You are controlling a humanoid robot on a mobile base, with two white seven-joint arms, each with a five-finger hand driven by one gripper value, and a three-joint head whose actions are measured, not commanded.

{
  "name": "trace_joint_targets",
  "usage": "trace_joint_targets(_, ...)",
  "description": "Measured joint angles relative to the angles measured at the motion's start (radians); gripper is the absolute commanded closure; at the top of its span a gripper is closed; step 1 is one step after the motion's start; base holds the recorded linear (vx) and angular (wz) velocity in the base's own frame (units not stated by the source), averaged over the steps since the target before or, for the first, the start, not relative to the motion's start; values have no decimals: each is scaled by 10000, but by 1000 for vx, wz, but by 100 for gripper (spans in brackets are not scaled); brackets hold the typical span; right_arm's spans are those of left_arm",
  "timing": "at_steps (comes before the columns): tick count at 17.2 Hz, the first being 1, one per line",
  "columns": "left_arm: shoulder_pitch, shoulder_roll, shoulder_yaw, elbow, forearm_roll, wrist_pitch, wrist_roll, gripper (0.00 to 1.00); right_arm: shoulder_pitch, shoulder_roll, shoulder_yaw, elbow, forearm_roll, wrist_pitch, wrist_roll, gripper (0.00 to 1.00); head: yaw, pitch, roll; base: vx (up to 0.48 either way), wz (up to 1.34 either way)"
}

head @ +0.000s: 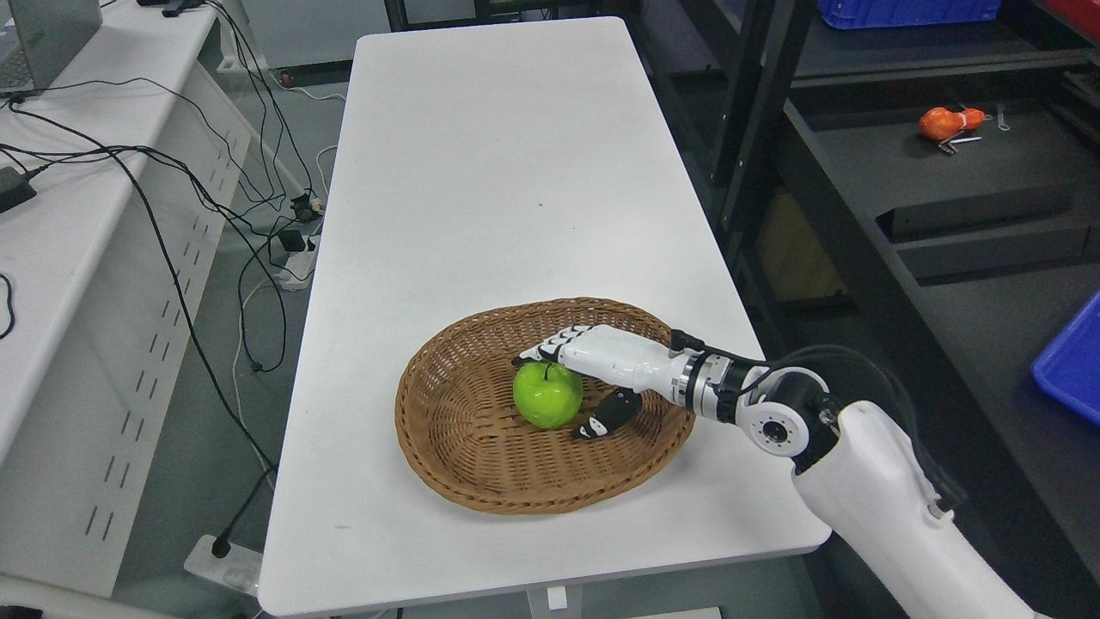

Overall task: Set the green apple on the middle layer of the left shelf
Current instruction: 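Lift the green apple out of the basket with the right hand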

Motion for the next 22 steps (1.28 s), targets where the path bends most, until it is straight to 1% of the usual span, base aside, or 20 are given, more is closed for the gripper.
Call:
trace_joint_targets(1, 0, 0, 0, 0, 0, 0, 0, 0, 34, -23, 16, 14, 8, -91, -17, 28, 0, 0, 0, 0, 0)
trace_joint_targets(2, 0, 0, 0, 0, 0, 0, 0, 0, 53, -41, 25, 19, 13, -122, -19, 40, 0, 0, 0, 0, 0)
trace_joint_targets(3, 0, 0, 0, 0, 0, 0, 0, 0, 69, -58, 23, 28, 17, -132, -19, 56, 0, 0, 0, 0, 0)
trace_joint_targets(4, 0, 0, 0, 0, 0, 0, 0, 0, 76, -73, -10, 35, 19, -147, -19, 66, 0, 0, 0, 0, 0)
trace_joint_targets(5, 0, 0, 0, 1, 0, 0, 0, 0, 87, -82, -70, 40, 19, -154, -19, 72, 0, 0, 0, 0, 0)
trace_joint_targets(7, 0, 0, 0, 1, 0, 0, 0, 0, 101, -111, -246, 45, 12, -164, 10, 78, 0, 0, 0, 0, 0)
trace_joint_targets(8, 0, 0, 0, 0, 0, 0, 0, 0, 110, -130, -367, 44, -8, -175, 29, 96, 0, 0, 0, 0, 0)
trace_joint_targets(10, 0, 0, 0, 1, 0, 0, 0, 0, 142, -174, -637, 27, -42, -206, 6, 100, 0, 0, 0, 0, 0)
trace_joint_targets(14, 0, 0, 0, 0, 0, 0, 0, 0, 301, -242, -1497, -134, -117, -184, -70, 100, 0, 0, 0, 0, 0)
trace_joint_targets(16, 0, 0, 0, -1, 0, 0, 0, 0, 426, -159, -2154, -236, -122, 114, -512, 100, 0, 0, 0, 0, 0)
trace_joint_targets(17, 0, 0, 0, -2, 0, 0, 0, 0, 500, -40, -2472, -276, -102, 249, -1057, 100, 0, 0, 0, 0, 0)
trace_joint_targets(22, 0, 0, 0, -1, 0, 0, 0, 0, 1313, 571, -3678, -434, 110, 754, -4931, 100, 0, 0, 0, 0, 0)
